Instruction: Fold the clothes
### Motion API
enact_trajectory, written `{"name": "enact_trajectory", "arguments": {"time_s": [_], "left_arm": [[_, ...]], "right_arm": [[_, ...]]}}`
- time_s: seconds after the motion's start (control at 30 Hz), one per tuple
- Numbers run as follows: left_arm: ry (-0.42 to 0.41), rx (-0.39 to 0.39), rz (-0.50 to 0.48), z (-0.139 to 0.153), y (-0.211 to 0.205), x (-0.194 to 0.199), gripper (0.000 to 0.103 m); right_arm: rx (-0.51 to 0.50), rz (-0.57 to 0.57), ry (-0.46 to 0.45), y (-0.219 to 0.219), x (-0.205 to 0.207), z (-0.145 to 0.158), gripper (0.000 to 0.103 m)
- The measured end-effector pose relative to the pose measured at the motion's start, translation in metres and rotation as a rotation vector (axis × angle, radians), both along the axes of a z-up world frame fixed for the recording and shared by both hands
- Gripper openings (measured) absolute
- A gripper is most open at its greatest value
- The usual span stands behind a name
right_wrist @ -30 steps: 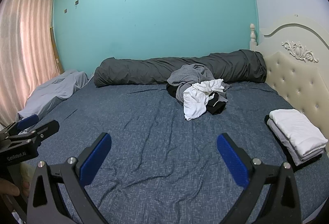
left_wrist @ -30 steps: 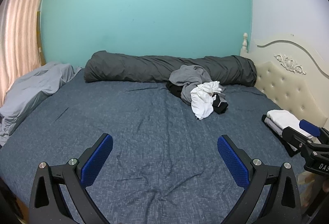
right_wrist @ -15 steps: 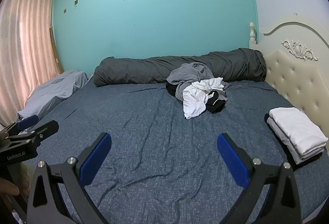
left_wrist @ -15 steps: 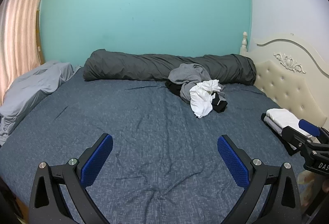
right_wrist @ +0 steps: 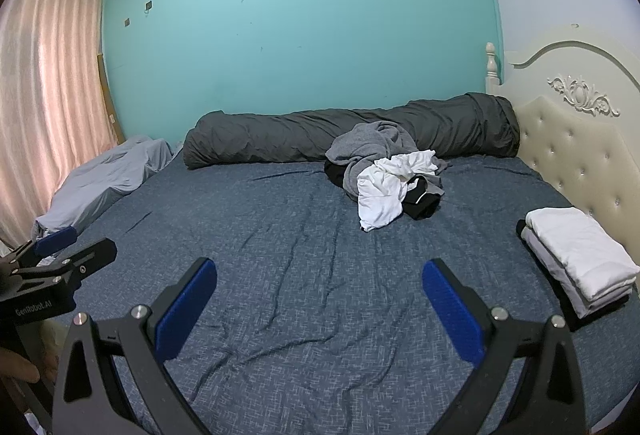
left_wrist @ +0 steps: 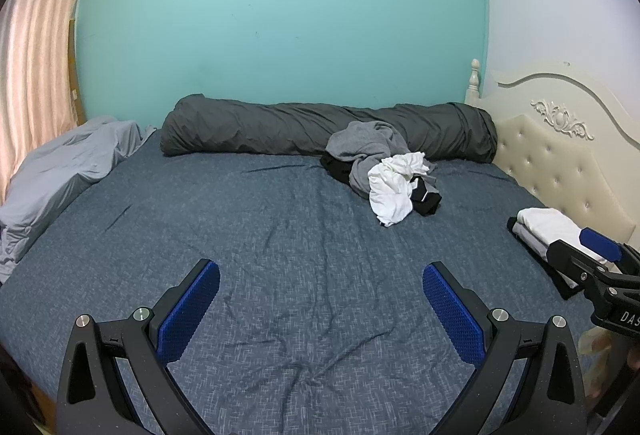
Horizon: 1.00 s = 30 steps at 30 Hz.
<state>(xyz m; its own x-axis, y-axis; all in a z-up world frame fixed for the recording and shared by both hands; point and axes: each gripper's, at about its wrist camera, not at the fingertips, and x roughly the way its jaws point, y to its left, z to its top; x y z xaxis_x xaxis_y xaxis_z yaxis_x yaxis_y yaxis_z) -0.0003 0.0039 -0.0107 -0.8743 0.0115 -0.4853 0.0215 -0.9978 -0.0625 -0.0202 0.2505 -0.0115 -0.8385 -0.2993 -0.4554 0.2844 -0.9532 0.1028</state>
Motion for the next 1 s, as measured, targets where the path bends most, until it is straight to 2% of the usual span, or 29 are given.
{"name": "enact_trajectory", "arguments": {"time_s": [0.6,0.8,1.0], "left_arm": [[-0.003,-0.001,0.001,-0.006,0.002,-0.001,0.103],[-0.021,0.009,0.022,-0.014,-0.001,-0.011,0.103],[-0.032,0.014,0.04,-0.027,-0.005,-0.03,0.103]], "right_arm": [[-0.007,0.003,-0.014,0.001,-0.005,-0.005,0.103],[0.02,-0.026,0.011,0.005,-0.011,-0.01,0.103],[-0.014,-0.01,-0.019,0.016,-0.034,-0.023,0.103]]}}
